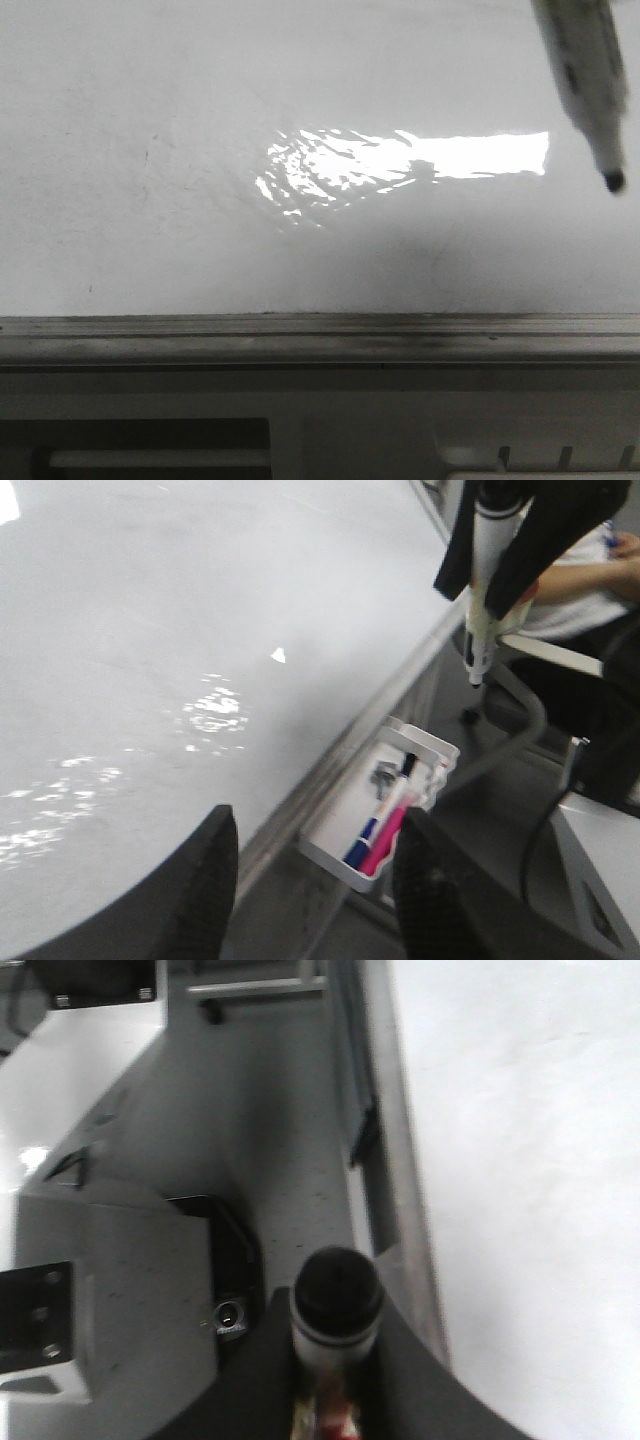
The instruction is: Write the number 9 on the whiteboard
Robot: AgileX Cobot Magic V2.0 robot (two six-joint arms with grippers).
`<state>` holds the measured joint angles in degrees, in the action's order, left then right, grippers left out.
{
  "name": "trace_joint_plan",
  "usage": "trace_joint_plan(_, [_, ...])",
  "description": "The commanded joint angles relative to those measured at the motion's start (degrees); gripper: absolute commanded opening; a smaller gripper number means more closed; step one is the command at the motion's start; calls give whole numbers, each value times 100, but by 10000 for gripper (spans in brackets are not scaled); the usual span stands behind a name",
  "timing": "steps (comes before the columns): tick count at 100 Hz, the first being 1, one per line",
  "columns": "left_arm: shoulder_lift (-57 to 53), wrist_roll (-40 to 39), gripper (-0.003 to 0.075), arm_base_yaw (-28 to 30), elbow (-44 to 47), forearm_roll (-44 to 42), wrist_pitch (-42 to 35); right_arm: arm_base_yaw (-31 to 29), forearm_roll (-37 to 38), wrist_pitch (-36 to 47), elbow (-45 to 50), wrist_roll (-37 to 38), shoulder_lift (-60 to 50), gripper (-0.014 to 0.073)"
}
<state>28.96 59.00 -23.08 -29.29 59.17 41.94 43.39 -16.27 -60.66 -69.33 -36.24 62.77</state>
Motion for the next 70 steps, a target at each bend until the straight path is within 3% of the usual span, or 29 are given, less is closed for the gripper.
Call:
trace_joint_plan(1, [-100,-357,230,21,-183,43,-579,150,153,1194,-106,277,-336,-41])
trace_joint_plan(16, [-126,-357,200,21,-183,-81,-749,459,241,4218,1245,264,-1039,-41])
trace_joint_plan(35, [-126,-357,199,21,-183,-81,-749,472,98,9087,3378,264,-1287,-42])
trace_joint_plan(41, [-126,-357,199,21,-183,-81,-749,463,-192,9669,3713,264,-1158,-41])
trace_joint_plan(58, [-126,-357,199,21,-172,-95,-909,322,-629,9699,4011,-391,-843,-42])
trace_joint_plan(70, [-126,-357,199,21,-124,-106,-983,247,-1061,10053,4011,-414,-707,-42])
